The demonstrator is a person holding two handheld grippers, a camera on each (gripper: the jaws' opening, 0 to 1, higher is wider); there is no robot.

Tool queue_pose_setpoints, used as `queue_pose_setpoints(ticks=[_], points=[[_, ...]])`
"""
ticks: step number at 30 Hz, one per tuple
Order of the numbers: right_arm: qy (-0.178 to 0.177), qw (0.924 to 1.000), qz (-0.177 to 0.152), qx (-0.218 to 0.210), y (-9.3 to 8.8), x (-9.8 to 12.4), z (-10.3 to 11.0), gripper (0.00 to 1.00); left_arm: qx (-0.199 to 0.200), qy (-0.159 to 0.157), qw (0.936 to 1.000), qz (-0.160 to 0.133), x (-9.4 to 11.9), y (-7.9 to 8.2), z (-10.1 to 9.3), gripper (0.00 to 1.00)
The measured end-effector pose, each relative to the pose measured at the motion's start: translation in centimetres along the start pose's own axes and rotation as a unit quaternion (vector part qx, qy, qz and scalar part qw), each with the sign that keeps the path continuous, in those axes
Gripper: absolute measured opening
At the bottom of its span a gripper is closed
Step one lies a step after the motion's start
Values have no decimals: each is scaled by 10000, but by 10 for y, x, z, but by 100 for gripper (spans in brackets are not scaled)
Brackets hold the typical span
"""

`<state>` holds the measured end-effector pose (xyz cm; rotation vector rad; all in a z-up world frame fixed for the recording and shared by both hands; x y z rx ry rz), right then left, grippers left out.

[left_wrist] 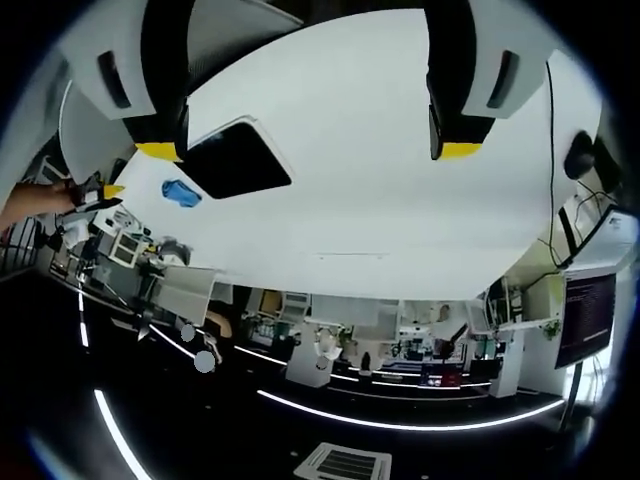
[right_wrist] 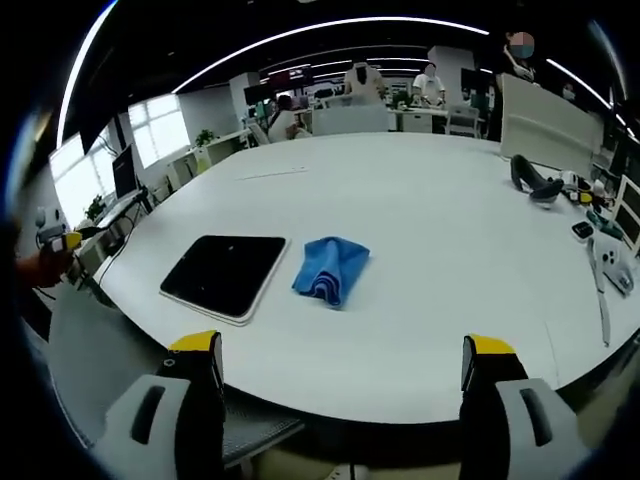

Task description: Wipe the mirror surface with the cleaning cloth until all visible marks leave the cleaned area.

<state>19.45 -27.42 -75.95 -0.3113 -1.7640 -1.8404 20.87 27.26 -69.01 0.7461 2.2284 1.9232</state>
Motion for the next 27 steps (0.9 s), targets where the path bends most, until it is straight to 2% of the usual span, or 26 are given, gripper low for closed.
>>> queue_pose_setpoints(ticks=[8, 14, 20, 21, 23, 25, 26, 27], points=[[10, 10000, -73, 20, 13, -6, -1, 98, -29, -110, 9998, -142, -15, 10, 0, 99], [-41, 10000, -61, 11, 22, -16, -4, 98, -41, -106, 9999, -75, -22, 10, 4, 99], [-25, 10000, -78, -4, 43, -24, 5, 98, -26, -118, 9999, -24, -22, 10, 0, 99], [-17, 10000, -14, 22, 44, -27, 5, 98, -1, -121, 9999, 2, -23, 6, 2, 99], [124, 9993, 347, -7, 44, -34, 7, 98, 168, -88, 9998, 31, -24, 3, 4, 99], [209, 9987, 407, -212, 53, -38, 11, 98, 166, -68, 9998, -7, -25, 4, 3, 99], [270, 9973, 577, -376, 57, -38, 14, 95, 157, -67, 9999, 1, -26, 4, 2, 99], [286, 9970, 623, -365, 61, -39, 15, 94, 168, -100, 9998, 39, -28, 3, -2, 99]])
Point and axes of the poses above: the point that each gripper's makers call its tool centre point, and the gripper's own axes: x roughly backward along the fingers, z roughly to its left, y roughly out of its top, the point moved 6 cm from there along x, roughly backward along the fingers, and after that the axes turned 7 degrees about -z, right-handed, at the moved point
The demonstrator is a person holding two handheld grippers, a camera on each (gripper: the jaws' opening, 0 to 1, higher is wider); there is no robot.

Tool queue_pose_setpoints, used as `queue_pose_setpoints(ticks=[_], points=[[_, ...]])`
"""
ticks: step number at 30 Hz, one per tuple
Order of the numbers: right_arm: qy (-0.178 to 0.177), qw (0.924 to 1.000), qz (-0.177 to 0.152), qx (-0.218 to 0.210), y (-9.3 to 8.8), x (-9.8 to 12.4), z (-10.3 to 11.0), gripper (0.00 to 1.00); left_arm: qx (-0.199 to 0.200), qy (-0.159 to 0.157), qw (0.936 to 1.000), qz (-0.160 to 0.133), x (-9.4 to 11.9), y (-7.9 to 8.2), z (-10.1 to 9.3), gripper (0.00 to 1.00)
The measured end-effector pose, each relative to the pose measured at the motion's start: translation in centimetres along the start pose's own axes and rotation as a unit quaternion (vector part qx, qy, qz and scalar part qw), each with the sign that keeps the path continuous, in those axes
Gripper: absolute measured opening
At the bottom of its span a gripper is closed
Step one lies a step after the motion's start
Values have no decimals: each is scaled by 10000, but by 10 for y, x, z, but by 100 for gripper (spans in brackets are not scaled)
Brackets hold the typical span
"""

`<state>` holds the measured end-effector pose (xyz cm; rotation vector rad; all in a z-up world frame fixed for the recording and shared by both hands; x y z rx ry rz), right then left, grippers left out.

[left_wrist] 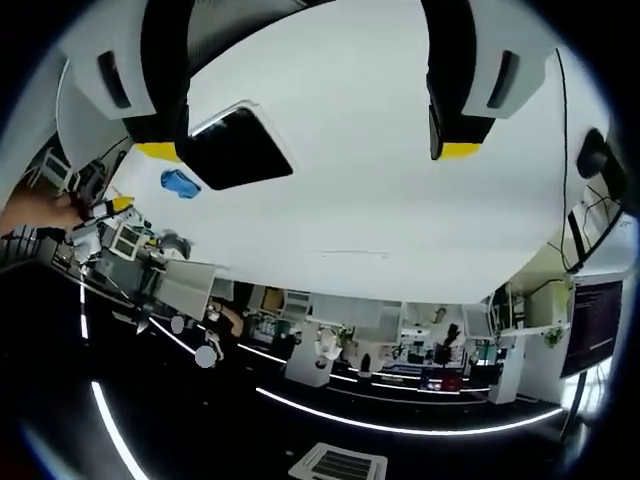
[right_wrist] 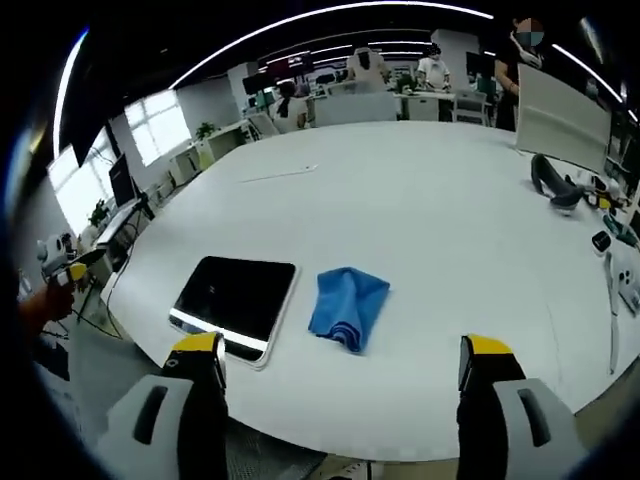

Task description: Wipe the mirror surface with the cleaning cloth until all visible marks leave the cleaned area.

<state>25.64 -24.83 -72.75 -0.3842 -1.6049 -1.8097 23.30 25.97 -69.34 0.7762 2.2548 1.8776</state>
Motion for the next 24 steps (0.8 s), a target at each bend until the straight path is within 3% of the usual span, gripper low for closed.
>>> queue_pose_setpoints(ticks=[4, 8, 12, 20, 24], points=[[88, 9996, 203, 159, 16, -14, 7, 94, -46, -146, 9999, 48, -4, -2, -8, 99], [6, 9989, 314, 346, 33, -27, 11, 92, 11, -152, 9999, 4, 0, -7, -11, 99], [-159, 9970, 586, 476, 46, -38, 7, 90, 16, -151, 9997, 165, 4, -16, -11, 99], [-228, 9940, 1013, 340, 66, -66, 1, 86, 11, -95, 9998, 172, 10, -18, -2, 99], [-347, 9935, 1046, 294, 72, -76, -4, 84, 31, -80, 9998, 178, 10, -17, 1, 99]])
Point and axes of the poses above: the point that each gripper's makers call its tool centre point, and the gripper's own axes: x roughly backward along the fingers, z roughly to its left, y roughly out of its top, the point moved 6 cm from there along x, roughly backward along the fingers, and after that the axes turned 7 degrees about -z, right-handed, at the moved point
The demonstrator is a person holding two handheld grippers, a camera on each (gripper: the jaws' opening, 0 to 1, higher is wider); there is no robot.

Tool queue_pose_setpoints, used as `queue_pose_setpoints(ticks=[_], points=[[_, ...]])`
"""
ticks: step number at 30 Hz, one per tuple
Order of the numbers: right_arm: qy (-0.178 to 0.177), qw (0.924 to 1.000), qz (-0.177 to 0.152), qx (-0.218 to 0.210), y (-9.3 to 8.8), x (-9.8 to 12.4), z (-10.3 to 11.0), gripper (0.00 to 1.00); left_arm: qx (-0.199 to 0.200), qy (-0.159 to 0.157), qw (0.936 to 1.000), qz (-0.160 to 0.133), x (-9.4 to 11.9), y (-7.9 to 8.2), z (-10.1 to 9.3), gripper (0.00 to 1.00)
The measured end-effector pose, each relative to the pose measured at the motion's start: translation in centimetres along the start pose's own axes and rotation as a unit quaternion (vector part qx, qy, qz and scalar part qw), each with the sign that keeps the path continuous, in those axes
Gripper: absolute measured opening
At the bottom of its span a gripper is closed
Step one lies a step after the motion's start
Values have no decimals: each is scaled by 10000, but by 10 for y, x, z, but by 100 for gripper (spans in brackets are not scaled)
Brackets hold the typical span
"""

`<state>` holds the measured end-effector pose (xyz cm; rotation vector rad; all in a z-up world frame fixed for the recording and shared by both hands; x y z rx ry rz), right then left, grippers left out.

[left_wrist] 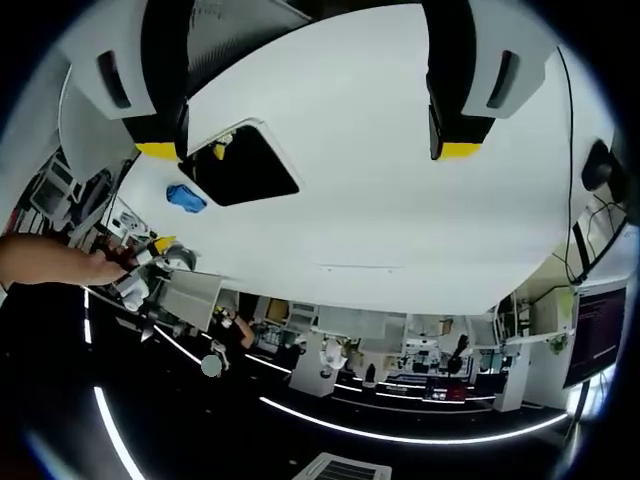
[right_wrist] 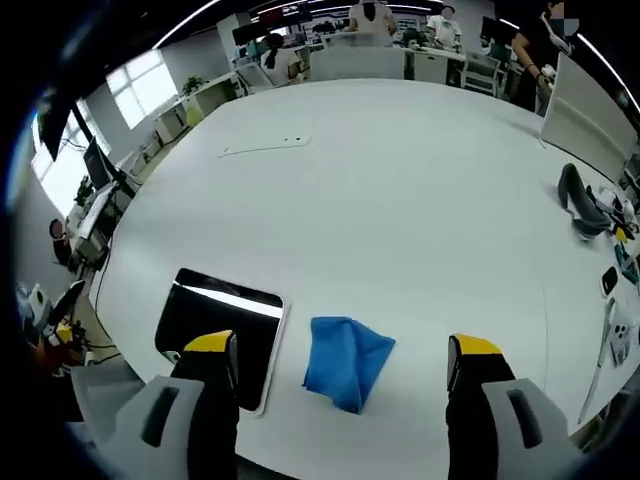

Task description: Wipe the mirror surface with the cleaning cloth until all visible marks leave the cleaned area.

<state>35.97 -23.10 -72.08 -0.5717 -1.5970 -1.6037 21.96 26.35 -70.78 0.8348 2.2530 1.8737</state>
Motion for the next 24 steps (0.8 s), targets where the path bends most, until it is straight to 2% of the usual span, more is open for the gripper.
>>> queue_pose_setpoints(ticks=[5, 8, 11, 14, 16, 20, 24], points=[[-51, 9999, 123, -6, -4, -11, -2, 81, 32, -20, 10000, 22, -2, 0, 1, 99], [-124, 9997, 186, -47, -14, -21, -5, 78, 52, -29, 10000, 53, -3, -3, 3, 99], [-210, 9994, 182, -222, -31, -32, -6, 80, 55, -22, 10000, 72, -3, -4, 3, 99], [-309, 9992, 173, -209, -44, -42, -8, 71, 96, -16, 10000, 21, -5, -4, 4, 99], [-352, 9992, 98, -171, -48, -49, -9, 63, 107, -41, 9999, 85, -7, -6, 3, 99], [-227, 9987, 270, -374, -63, -61, -2, 53, 119, -60, 9999, 69, -8, -5, 3, 99], [-423, 9980, 256, -385, -68, -67, -3, 39, 137, -14, 9999, 92, -9, -5, 4, 99]])
Point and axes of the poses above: the point that each gripper's makers call its tool centre point, and the gripper's own axes: x roughly backward along the fingers, z roughly to its left, y roughly out of its top, the point moved 6 cm from there along x, roughly backward along the fingers, and after that the axes turned 7 degrees about -z, right-handed, at the moved point
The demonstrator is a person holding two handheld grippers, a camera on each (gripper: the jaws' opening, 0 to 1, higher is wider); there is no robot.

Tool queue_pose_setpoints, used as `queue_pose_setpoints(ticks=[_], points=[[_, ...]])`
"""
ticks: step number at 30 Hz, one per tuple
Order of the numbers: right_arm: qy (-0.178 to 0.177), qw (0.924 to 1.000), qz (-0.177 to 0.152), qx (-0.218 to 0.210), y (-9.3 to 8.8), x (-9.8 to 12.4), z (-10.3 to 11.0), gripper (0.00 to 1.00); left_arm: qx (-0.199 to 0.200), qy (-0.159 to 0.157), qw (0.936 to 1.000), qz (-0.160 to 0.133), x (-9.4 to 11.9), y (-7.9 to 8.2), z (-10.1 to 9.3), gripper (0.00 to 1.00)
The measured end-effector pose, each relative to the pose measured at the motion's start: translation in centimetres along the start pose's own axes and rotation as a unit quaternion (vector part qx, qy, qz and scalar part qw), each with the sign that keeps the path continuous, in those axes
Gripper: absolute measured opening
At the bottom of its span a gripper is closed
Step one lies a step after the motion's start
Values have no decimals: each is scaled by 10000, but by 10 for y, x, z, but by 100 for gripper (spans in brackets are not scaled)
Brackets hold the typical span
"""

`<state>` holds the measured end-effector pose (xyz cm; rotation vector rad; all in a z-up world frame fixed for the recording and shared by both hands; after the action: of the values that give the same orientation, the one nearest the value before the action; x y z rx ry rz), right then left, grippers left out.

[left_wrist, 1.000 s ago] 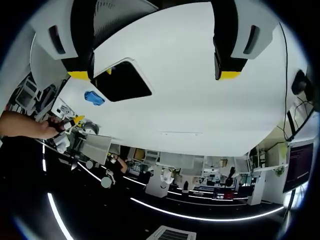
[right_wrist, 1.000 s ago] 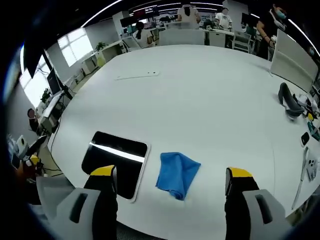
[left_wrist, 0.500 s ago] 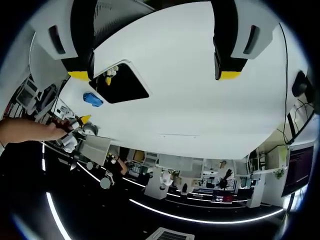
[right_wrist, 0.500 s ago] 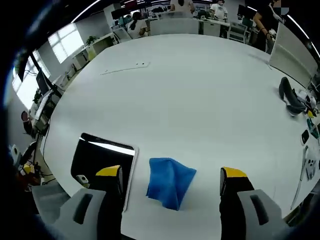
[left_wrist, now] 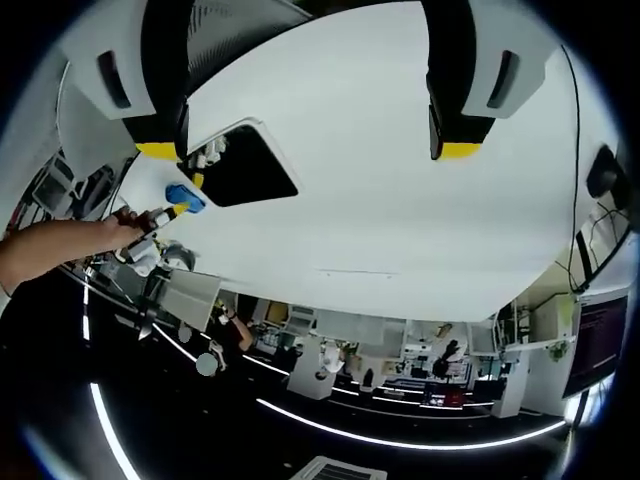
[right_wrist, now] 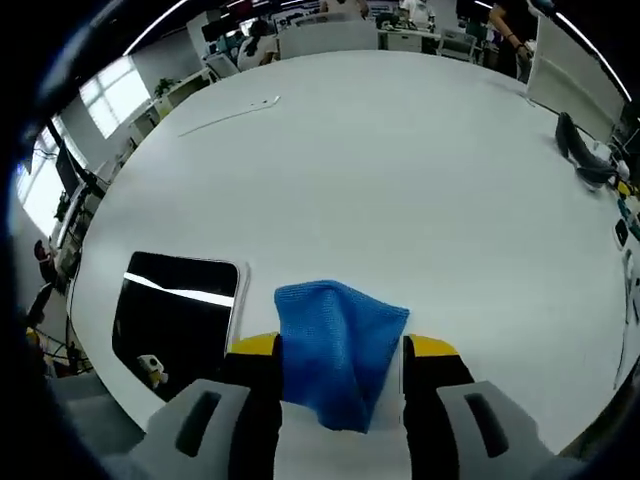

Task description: Wipe the mirror surface with the cleaning cloth until all visible marks leave the cleaned area.

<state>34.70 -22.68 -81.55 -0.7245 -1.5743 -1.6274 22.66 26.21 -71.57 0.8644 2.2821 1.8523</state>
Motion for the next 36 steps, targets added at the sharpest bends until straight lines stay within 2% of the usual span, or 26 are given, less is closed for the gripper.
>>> queue_pose_setpoints(ticks=[2, 7, 10, 12, 14, 15, 16, 17, 19, 21, 23, 28, 29, 30, 31, 34, 36], points=[[-31, 9999, 76, 144, -3, -2, 1, 31, -28, 15, 10000, -9, 0, 2, -1, 99], [-239, 9993, 75, 271, -2, -8, -3, 26, -111, 123, 9999, 19, 3, 5, -4, 99], [-198, 9993, 115, 279, -2, -7, 4, 22, -211, 139, 9997, 18, 2, 5, -4, 99], [-183, 9978, 106, 625, 1, -9, 6, 20, -240, 63, 9997, -16, 0, 5, -3, 99], [-254, 9985, 182, 457, 1, -10, 6, 20, -236, -7, 9997, -21, -3, 2, 1, 99], [-306, 9989, 166, 310, 1, -9, 6, 19, -186, -57, 9998, 82, -5, -2, 3, 99], [-265, 9989, 135, 369, 0, -8, 8, 18, -96, -100, 9993, 347, -4, -7, 4, 99], [-274, 9987, 119, 420, 0, -8, 9, 17, -58, -155, 9989, 432, -4, -5, 5, 99], [-293, 9985, 88, 445, 0, -9, 9, 13, -343, -325, 9988, 149, -8, 3, 7, 99], [-336, 9990, 32, 308, 1, -9, 8, 10, -291, -204, 9992, 195, -10, 3, 13, 99], [-377, 9993, 6, -31, 3, -7, 7, 5, -210, -152, 9995, 164, -13, 4, 17, 99], [-290, 9995, -108, -59, 12, -1, 11, 4, -426, -254, 9987, 79, -18, 10, 15, 99], [-507, 9979, -108, -384, 14, 1, 13, 4, -409, -245, 9988, 56, -18, 11, 15, 99], [-535, 9972, -122, -500, 17, 2, 14, 4, -394, -237, 9989, -7, -18, 12, 17, 99], [-302, 9986, -177, -395, 22, 2, 18, 4, -384, -230, 9990, -48, -17, 12, 18, 99], [-101, 9987, -72, -498, 25, 5, 29, 4, -352, -181, 9992, 27, -15, 6, 20, 99], [-121, 9971, -222, -713, 32, 4, 31, 4, -315, -213, 9993, 62, -12, 4, 20, 99]])
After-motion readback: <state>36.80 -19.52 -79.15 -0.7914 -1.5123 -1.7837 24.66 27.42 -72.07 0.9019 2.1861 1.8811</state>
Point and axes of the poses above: the point that each gripper's makers call its tool centre point, and the gripper's own axes: x roughly backward along the fingers, z roughly to its left, y roughly out of its top, the point moved 6 cm from there along x, roughly backward along the fingers, and after that the axes turned 7 degrees about -z, right-handed, at the moved point
